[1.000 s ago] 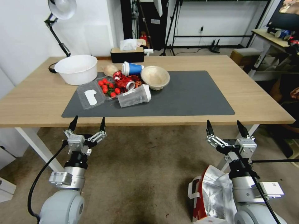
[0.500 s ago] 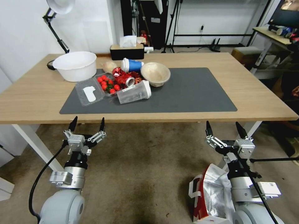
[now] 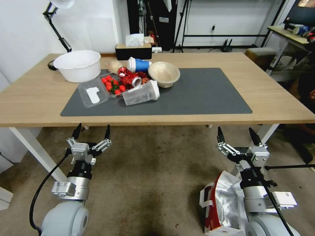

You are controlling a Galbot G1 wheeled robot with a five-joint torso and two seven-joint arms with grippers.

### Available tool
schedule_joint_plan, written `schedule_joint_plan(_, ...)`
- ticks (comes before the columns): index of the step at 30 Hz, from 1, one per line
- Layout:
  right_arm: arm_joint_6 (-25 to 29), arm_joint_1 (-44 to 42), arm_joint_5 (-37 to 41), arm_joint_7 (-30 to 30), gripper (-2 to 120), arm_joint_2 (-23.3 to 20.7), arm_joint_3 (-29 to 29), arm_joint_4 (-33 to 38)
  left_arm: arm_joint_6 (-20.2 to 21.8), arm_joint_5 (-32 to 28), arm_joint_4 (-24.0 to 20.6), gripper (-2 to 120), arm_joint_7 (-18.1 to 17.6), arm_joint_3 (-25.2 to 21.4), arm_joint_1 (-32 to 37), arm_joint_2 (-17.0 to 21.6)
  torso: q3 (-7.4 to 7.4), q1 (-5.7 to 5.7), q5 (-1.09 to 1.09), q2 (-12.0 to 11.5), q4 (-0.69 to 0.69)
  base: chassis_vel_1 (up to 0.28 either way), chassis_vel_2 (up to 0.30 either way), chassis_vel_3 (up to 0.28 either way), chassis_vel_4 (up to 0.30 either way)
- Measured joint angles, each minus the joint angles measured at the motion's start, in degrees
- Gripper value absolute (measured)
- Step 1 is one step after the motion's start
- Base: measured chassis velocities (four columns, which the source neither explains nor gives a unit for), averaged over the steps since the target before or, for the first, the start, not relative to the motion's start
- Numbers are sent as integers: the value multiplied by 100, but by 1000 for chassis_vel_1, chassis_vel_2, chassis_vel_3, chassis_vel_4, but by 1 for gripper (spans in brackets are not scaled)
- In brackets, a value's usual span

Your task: Pick up the food delivery bag from the floor and place it on the table.

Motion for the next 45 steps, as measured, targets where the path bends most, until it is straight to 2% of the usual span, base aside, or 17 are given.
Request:
schedule_joint_plan(8, 0, 21, 7, -7, 100, -12, 17, -20, -19, 7, 0, 99, 21, -8, 14, 0, -91, -53, 0, -146, 0, 0, 0, 0, 0)
schedule_joint_plan(14, -2, 35, 13, -20, 100, -11, 7, -43, -24, 25, 7, 99, 42, -17, 43, -8, -232, -134, 0, -366, 0, 0, 0, 0, 0)
schedule_joint_plan(30, -7, 58, 4, -158, 100, -91, 41, -58, -103, 58, 13, 99, 36, -62, 95, 12, -491, -286, 0, -775, 0, 0, 0, 0, 0)
schedule_joint_plan(45, -23, 109, 28, -172, 100, -112, 55, -61, -105, 58, 12, 99, 35, -64, 81, 9, -688, -399, 0, -1087, 0, 0, 0, 0, 0)
